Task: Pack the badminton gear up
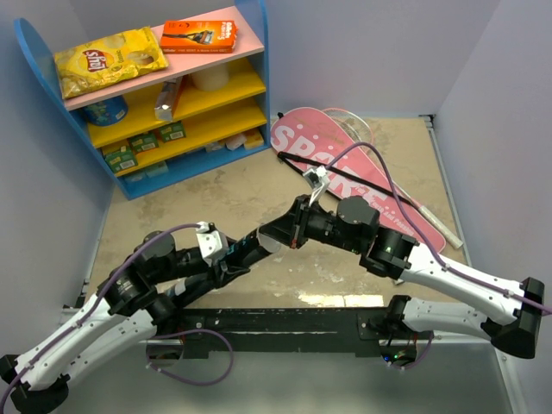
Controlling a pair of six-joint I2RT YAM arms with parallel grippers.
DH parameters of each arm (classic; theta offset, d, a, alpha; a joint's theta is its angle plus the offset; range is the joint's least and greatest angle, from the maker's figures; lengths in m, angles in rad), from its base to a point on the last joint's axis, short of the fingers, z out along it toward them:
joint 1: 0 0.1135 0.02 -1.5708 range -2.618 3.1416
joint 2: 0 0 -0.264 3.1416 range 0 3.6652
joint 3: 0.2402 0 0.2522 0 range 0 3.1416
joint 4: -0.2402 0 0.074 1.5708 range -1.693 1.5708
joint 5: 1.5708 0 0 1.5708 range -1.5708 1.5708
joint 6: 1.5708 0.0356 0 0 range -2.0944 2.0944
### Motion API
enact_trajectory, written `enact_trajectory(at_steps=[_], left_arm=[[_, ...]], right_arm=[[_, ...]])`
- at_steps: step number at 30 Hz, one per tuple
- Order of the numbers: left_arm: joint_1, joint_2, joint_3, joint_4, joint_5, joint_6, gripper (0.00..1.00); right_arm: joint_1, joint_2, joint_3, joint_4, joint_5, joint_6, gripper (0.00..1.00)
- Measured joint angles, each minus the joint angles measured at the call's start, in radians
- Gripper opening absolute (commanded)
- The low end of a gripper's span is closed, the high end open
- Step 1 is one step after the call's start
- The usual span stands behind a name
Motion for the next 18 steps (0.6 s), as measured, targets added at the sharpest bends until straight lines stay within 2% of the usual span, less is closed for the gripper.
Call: enact_trajectory(at_steps=[9,14,18], left_arm=[[0.0,-0.014,-0.002,-0.004,-0.075,0.0,0.0],[-0.003,-0.015,-0.002,-0.01,-0.152,0.004,0.0],[-0.008,0.007,-0.002,-0.014,-0.21,0.008,0.0]], right_arm=[[0.006,0.01,0.027,-0.121,0.131,-0.048,0.0],[0.006,0.007,0.027,-0.152,0.117,-0.094,0.0],[0.006,-0.011,0.021,-0.149,0.05,-0.121,0.0]])
